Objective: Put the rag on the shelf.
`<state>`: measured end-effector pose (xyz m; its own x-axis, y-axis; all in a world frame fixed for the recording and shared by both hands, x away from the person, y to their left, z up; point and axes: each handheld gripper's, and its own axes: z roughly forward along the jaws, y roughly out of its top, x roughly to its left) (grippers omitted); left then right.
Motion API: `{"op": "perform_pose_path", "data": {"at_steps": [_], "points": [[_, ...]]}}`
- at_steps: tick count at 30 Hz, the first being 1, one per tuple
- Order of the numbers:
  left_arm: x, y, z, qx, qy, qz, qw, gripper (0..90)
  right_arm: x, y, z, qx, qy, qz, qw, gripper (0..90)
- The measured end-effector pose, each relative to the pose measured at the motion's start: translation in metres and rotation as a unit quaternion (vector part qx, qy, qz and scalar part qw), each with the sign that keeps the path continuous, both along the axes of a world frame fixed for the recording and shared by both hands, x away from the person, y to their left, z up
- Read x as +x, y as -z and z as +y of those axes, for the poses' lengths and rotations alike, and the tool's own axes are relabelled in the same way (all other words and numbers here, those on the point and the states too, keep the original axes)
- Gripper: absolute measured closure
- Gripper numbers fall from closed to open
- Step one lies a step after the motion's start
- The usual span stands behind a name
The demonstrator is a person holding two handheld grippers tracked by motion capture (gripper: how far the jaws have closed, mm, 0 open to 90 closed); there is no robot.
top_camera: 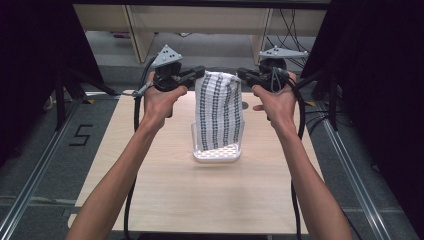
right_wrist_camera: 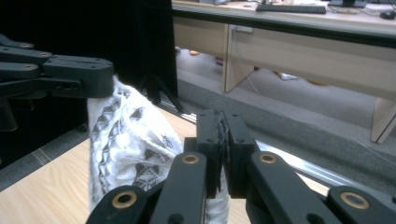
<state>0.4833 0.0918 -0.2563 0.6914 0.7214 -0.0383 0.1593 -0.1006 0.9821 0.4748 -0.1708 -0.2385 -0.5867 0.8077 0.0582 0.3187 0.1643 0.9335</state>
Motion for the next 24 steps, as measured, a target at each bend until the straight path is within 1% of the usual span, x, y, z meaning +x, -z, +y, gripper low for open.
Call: {"op": "perform_pose_path", "data": {"at_steps": [1, 3, 4, 6, 8, 9, 12, 15, 16, 17, 19, 20, 21, 24], "points": [[0.003, 0.001, 0.0, -0.001, -0.002, 0.003, 1.0, 88.3, 0.005, 0.002, -0.001, -0.007, 0.0, -0.007, 1.0, 87.3], [0.009, 0.005, 0.001, -0.003, -0.007, 0.009, 0.9999, 88.2, 0.01, 0.005, 0.001, 0.002, 0.008, 0.009, 0.9999, 87.3], [0.012, 0.006, 0.0, -0.002, -0.009, 0.011, 0.9999, 88.2, 0.013, 0.007, 0.001, 0.002, 0.008, 0.008, 0.9999, 87.3], [0.017, 0.01, 0.0, -0.006, -0.012, 0.017, 0.9998, 88.2, 0.018, 0.011, 0.002, 0.003, 0.012, 0.013, 0.9998, 87.3], [0.022, 0.013, 0.0, -0.005, -0.013, 0.022, 0.9997, 88.2, 0.023, 0.015, 0.002, 0.004, 0.019, 0.018, 0.9997, 87.3], [0.024, 0.014, -0.001, -0.004, -0.015, 0.024, 0.9996, 88.2, 0.025, 0.017, 0.003, 0.004, 0.021, 0.024, 0.9995, 87.3], [0.031, 0.02, -0.002, -0.002, -0.017, 0.032, 0.9993, 88.2, 0.033, 0.023, 0.004, -0.001, 0.026, 0.03, 0.9992, 87.2], [0.038, 0.025, -0.003, -0.008, -0.02, 0.045, 0.9988, 88.0, 0.039, 0.028, 0.004, -0.004, 0.029, 0.038, 0.9989, 87.2], [0.04, 0.027, -0.003, -0.007, -0.021, 0.047, 0.9986, 88.1, 0.04, 0.029, 0.005, -0.004, 0.033, 0.04, 0.9986, 87.2], [0.041, 0.029, -0.003, -0.007, -0.023, 0.05, 0.9985, 88.0, 0.041, 0.031, 0.005, -0.002, 0.034, 0.047, 0.9983, 87.2], [0.044, 0.034, -0.003, -0.007, -0.024, 0.056, 0.9981, 87.9, 0.044, 0.035, 0.007, -0.004, 0.037, 0.051, 0.998, 87.2], [0.046, 0.036, -0.003, -0.004, -0.025, 0.059, 0.9979, 87.9, 0.046, 0.037, 0.007, -0.006, 0.033, 0.05, 0.9982, 87.2], [0.047, 0.038, -0.003, -0.006, -0.026, 0.063, 0.9977, 87.8, 0.047, 0.04, 0.008, -0.006, 0.036, 0.058, 0.9977, 87.2], [0.051, 0.044, -0.003, -0.003, -0.027, 0.072, 0.997, 87.7, 0.051, 0.049, 0.008, -0.006, 0.038, 0.067, 0.997, 87.0]]}}
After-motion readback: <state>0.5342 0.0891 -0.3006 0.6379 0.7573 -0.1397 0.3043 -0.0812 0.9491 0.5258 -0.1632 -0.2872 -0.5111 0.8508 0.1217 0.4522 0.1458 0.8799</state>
